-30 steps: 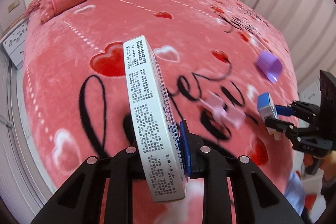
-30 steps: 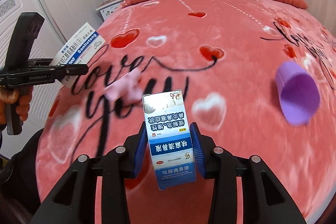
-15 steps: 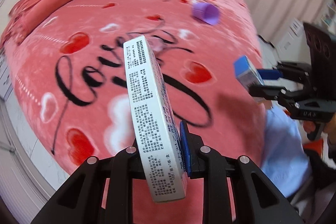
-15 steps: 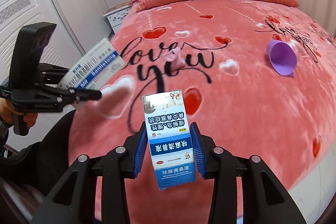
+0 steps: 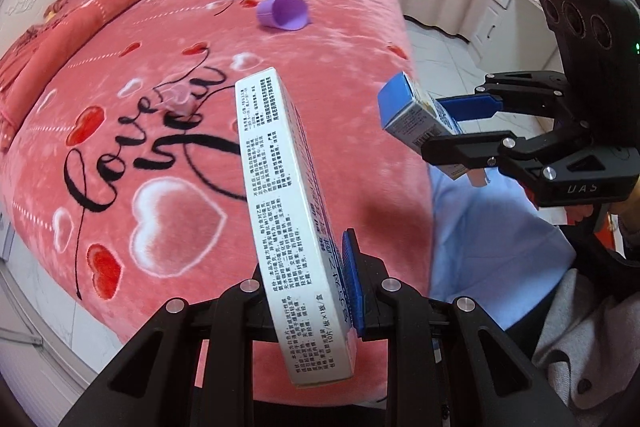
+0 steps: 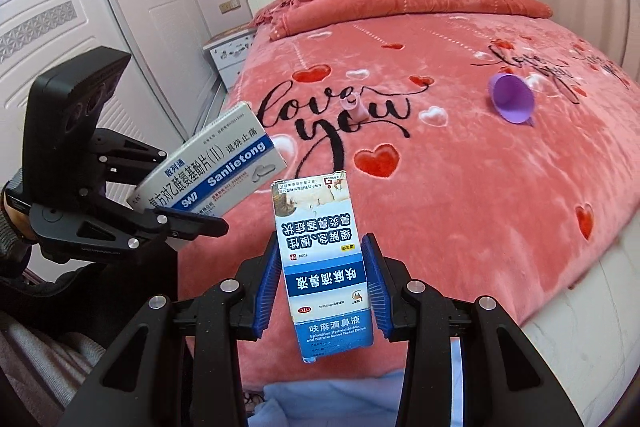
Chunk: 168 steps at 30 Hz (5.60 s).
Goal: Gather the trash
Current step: 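Carry both medicine boxes over the orange bin, then open the right gripper to drop its box while the left drops its box, then move both open grippers back over the bed toward the ribbon and cup, then grasp the pink ribbon with the left gripper while the right grasps the purple cup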
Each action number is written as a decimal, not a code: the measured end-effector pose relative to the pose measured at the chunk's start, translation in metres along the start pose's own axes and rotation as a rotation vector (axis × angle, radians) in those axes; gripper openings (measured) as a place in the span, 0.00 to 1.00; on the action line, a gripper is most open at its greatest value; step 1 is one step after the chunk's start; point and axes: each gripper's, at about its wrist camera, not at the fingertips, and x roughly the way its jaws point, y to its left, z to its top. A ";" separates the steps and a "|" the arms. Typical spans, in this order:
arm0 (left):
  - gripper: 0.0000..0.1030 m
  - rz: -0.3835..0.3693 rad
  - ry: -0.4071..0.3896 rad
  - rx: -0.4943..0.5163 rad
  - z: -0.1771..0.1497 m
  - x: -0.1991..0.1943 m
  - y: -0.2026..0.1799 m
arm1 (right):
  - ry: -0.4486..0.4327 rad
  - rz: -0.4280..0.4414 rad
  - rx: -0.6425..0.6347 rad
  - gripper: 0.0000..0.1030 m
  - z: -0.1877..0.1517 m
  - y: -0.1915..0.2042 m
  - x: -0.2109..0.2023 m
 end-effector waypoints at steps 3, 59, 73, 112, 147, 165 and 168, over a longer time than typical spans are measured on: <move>0.24 -0.004 0.001 0.027 -0.001 -0.002 -0.013 | -0.032 -0.009 0.029 0.39 -0.008 -0.002 -0.017; 0.64 -0.389 0.162 0.669 0.124 0.193 -0.374 | -0.167 -0.558 0.809 0.39 -0.329 -0.230 -0.247; 0.64 -0.355 0.158 0.599 0.130 0.181 -0.347 | -0.135 -0.541 0.800 0.49 -0.316 -0.241 -0.224; 0.85 -0.158 -0.043 0.350 0.103 0.066 -0.197 | -0.173 -0.367 0.539 0.73 -0.165 -0.138 -0.182; 0.85 0.169 -0.084 -0.449 0.101 0.080 0.102 | -0.045 -0.052 0.213 0.73 0.042 -0.102 0.018; 0.31 0.202 -0.070 -0.731 0.111 0.135 0.160 | -0.010 0.001 0.224 0.73 0.056 -0.129 0.061; 0.26 0.143 -0.069 -0.663 0.111 0.133 0.156 | -0.017 0.001 0.231 0.73 0.056 -0.133 0.061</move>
